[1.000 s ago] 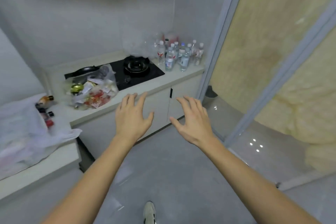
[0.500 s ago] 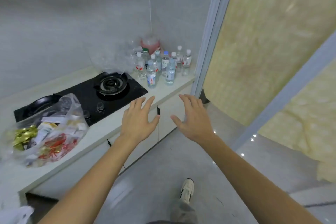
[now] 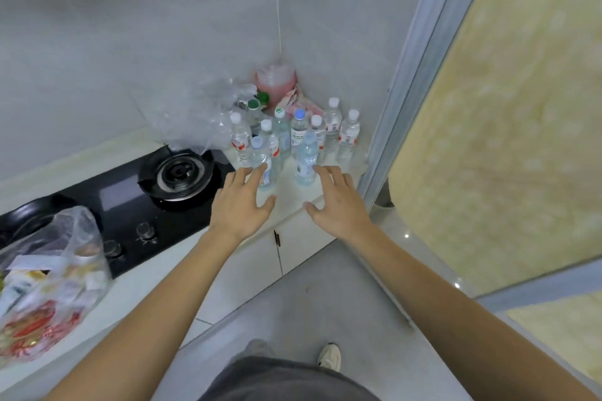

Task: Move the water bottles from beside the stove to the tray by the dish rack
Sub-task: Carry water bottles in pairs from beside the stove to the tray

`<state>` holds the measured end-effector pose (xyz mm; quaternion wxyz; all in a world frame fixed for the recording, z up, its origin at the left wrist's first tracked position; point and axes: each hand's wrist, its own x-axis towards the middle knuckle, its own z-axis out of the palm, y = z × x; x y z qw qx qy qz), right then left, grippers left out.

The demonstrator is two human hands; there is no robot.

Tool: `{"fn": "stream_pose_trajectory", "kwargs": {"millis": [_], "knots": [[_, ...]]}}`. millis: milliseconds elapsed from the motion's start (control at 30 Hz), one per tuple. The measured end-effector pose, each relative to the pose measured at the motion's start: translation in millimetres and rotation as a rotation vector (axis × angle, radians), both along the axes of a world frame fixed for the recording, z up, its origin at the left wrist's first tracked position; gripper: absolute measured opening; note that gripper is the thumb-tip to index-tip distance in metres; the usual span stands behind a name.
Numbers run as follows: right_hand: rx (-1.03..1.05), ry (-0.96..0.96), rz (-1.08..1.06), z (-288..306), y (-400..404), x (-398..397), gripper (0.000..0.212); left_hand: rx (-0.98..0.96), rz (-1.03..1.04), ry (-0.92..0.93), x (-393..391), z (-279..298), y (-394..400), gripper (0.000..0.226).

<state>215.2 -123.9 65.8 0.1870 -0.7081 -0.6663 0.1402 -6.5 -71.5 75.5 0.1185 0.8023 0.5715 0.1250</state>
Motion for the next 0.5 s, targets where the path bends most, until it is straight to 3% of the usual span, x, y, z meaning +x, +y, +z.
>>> {"fn": "stream_pose_trajectory", "kwargs": {"millis": [267, 500], "knots": [[-0.022, 0.045, 0.007, -26.4, 120.4, 29.7, 0.09, -0.058, 0.083, -0.119, 14.8, -34.4, 103.9, 0.083], [-0.089, 0.19, -0.01, -69.0, 192.8, 42.1, 0.095, -0.298, 0.195, -0.601, 24.6, -87.2, 184.9, 0.093]]}}
